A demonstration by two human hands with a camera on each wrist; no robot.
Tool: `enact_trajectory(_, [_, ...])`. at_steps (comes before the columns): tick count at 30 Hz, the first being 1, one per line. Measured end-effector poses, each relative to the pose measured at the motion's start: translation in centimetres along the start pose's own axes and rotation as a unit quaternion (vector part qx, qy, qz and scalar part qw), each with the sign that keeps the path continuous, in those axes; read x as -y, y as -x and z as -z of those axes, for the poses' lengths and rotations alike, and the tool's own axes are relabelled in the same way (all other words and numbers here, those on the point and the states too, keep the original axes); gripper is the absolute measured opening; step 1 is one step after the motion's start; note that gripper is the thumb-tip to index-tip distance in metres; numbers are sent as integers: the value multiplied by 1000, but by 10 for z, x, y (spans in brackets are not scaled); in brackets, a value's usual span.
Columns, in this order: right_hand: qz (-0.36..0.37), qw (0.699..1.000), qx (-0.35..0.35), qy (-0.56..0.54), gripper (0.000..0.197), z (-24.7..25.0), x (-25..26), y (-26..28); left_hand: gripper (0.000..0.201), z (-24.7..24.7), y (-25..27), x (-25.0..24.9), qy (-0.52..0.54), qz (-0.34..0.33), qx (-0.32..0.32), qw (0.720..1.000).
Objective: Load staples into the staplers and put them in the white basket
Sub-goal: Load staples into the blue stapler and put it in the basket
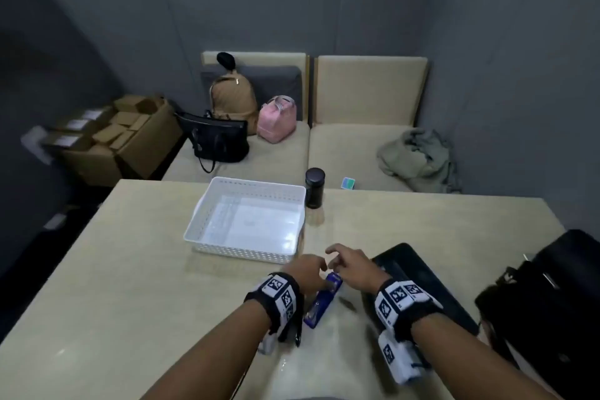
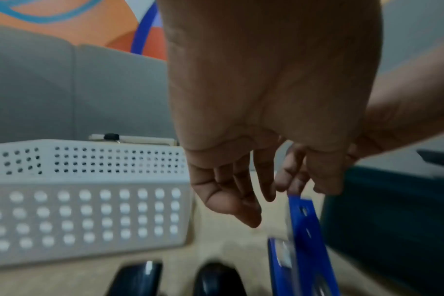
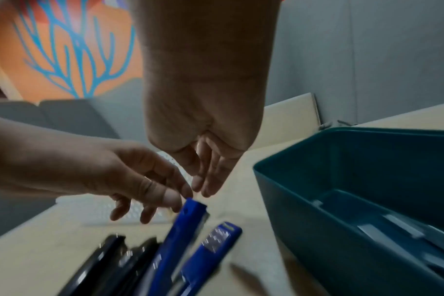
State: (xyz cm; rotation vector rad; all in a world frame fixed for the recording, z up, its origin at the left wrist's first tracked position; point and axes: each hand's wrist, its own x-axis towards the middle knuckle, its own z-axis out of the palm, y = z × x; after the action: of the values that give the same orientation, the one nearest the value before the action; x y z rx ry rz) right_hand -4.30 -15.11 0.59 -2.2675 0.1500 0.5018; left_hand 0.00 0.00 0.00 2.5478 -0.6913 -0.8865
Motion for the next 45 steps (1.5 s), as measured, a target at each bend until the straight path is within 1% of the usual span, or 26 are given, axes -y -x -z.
enact_trajectory(1, [-10, 999, 20, 27, 48, -4, -6, 3, 55, -10, 1, -1, -35, 15, 22, 999])
enact_trajectory(2, [-19, 998, 38, 53, 53, -5, -10, 6, 54, -20, 0, -1, -63, 25, 28, 997])
enact_trajectory(4, [-32, 992, 56, 107, 59, -6, -18, 17, 50, -39, 1, 1, -81, 36, 32, 996])
enact_trajectory(5, [-34, 991, 52, 117, 59, -6, -23, 19, 47, -45, 1, 1, -82, 33, 31, 996])
enact_trajectory(8, [-33, 990, 45, 129, 58, -6, -30, 30, 31, -53, -1, -4, -119, -3, 19, 993])
enact_trajectory(10, [-34, 988, 44, 147, 59, -12, -39, 34, 23, -56, 2, -9, -152, -32, 32, 987])
enact_trajectory(12, [-27, 986, 40, 162, 49, -21, -48, 38, 20, -57, 5, -12, -161, -57, 28, 985])
enact_trajectory(15, [-32, 975, 55, 211, 20, -30, -59, 45, 20, -60, 11, -12, -103, -75, 9, 992])
enact_trajectory(16, [-42, 970, 64, 231, 15, -31, -60, 47, 21, -60, 13, -11, -77, -89, 4, 993])
enact_trajectory(17, [-43, 966, 71, 246, 15, -31, -62, 48, 23, -61, 15, -10, -57, -103, 2, 993])
enact_trajectory(19, [-19, 958, 72, 278, 18, -29, -66, 47, 27, -61, 21, -10, -10, -125, -14, 992])
enact_trajectory(21, [4, 953, 66, 297, 24, -25, -70, 46, 32, -58, 25, -8, 75, -120, -42, 989])
enact_trajectory(23, [13, 945, 69, 319, 31, -23, -72, 48, 33, -53, 27, -2, 115, -113, -70, 984])
enact_trajectory(25, [16, 947, 67, 315, 35, -22, -76, 51, 27, -47, 29, 4, 96, -110, -73, 987])
enact_trajectory(26, [20, 955, 64, 291, 37, -21, -76, 52, 23, -45, 29, 6, 71, -110, -71, 989])
enact_trajectory(29, [54, 986, 30, 152, 44, -18, -66, 50, 24, -38, 27, 8, 7, -103, -79, 992])
enact_trajectory(31, [78, 993, 13, 87, 40, -14, -55, 44, 24, -38, 25, 6, -11, -103, -87, 991])
enact_trajectory(33, [102, 990, 7, 100, 33, -11, -42, 42, 24, -38, 23, 4, -20, -102, -88, 991])
enact_trajectory(36, [141, 975, -13, 173, 29, -11, -33, 46, 22, -39, 21, 4, -19, -103, -83, 991])
enact_trajectory(38, [167, 957, -35, 236, 32, -14, -32, 48, 21, -38, 20, 4, -25, -104, -73, 992])
enact_trajectory(40, [174, 951, -43, 253, 36, -18, -32, 51, 20, -39, 18, 4, -24, -107, -63, 992])
enact_trajectory(42, [161, 953, -49, 251, 35, -18, -37, 56, 19, -37, 19, 6, -19, -108, -62, 992])
enact_trajectory(43, [142, 957, -52, 247, 33, -17, -43, 58, 19, -35, 19, 9, -4, -102, -69, 992])
enact_trajectory(45, [79, 965, -57, 245, 29, -12, -58, 65, 18, -28, 20, 23, 38, -78, -85, 993])
